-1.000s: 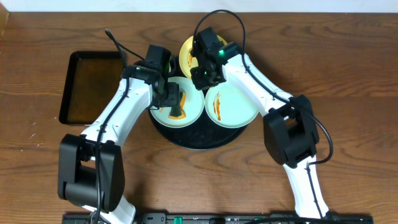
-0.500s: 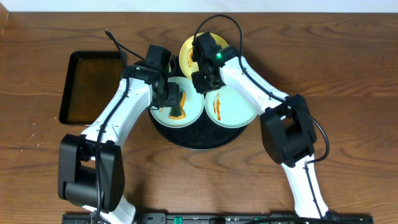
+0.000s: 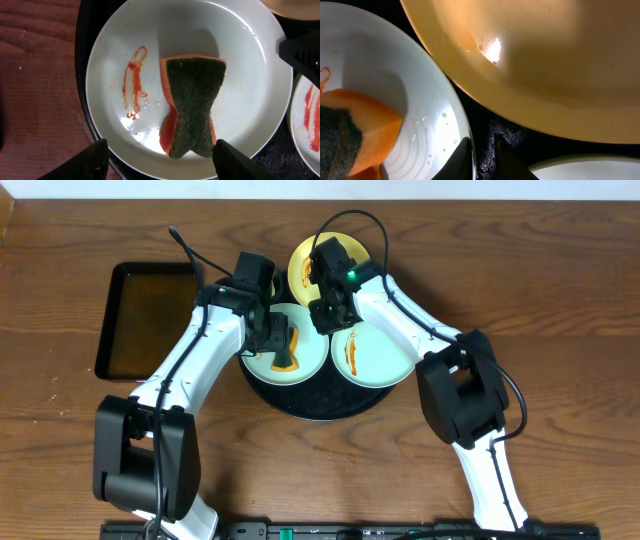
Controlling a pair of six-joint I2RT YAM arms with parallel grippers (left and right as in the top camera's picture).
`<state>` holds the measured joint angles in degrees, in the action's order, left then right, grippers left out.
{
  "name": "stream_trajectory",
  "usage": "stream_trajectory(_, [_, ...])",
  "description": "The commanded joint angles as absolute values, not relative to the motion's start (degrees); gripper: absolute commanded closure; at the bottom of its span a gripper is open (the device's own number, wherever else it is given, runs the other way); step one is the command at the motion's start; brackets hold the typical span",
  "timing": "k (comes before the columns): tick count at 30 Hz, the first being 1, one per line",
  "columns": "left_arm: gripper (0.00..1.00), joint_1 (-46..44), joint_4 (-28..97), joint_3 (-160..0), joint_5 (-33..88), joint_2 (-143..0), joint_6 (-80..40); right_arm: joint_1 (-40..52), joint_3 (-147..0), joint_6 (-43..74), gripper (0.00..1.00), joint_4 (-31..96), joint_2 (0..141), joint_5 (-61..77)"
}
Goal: Clean dirty plates on tray and stack at the side
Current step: 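Scrub the left green plate with the sponge in the left gripper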
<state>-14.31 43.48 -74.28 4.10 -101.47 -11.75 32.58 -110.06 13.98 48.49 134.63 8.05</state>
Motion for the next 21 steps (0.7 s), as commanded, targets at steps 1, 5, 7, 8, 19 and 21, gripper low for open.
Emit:
stream_trajectory(1, [0.32, -14.02, 43.66, -74.48, 3.64, -101.6, -11.7, 33.61, -109.12, 13.89, 0.89, 47.55, 135.15, 7.51])
stream_trajectory(5, [0.33, -14.02, 43.68, -74.48, 3.64, -101.6, -13.39, 33.8, -108.27, 13.89, 0.89, 46.7, 135.15, 7.51])
stream_trajectory(7, [0.33, -14.02, 43.66, -74.48, 3.62, -101.6, -13.63, 33.8, -107.81, 13.87, 0.89, 46.3, 135.15, 7.51])
stream_trajectory(8, [0.33, -14.02, 43.68, -74.48, 3.62, -101.6, -13.63, 33.8, -107.57, 13.87, 0.89, 46.06, 135.15, 7.51])
stream_trajectory(19, [0.33, -14.02, 43.66, -74.48, 3.64, -101.6, -13.63, 33.8, -106.74, 13.85, 0.96, 45.19, 135.15, 7.46])
stream_trajectory(21, [0.33, -14.13, 43.66, -74.48, 4.14, -101.6, -13.63, 33.8, -106.74, 13.85, 0.97, 45.17, 135.15, 7.49])
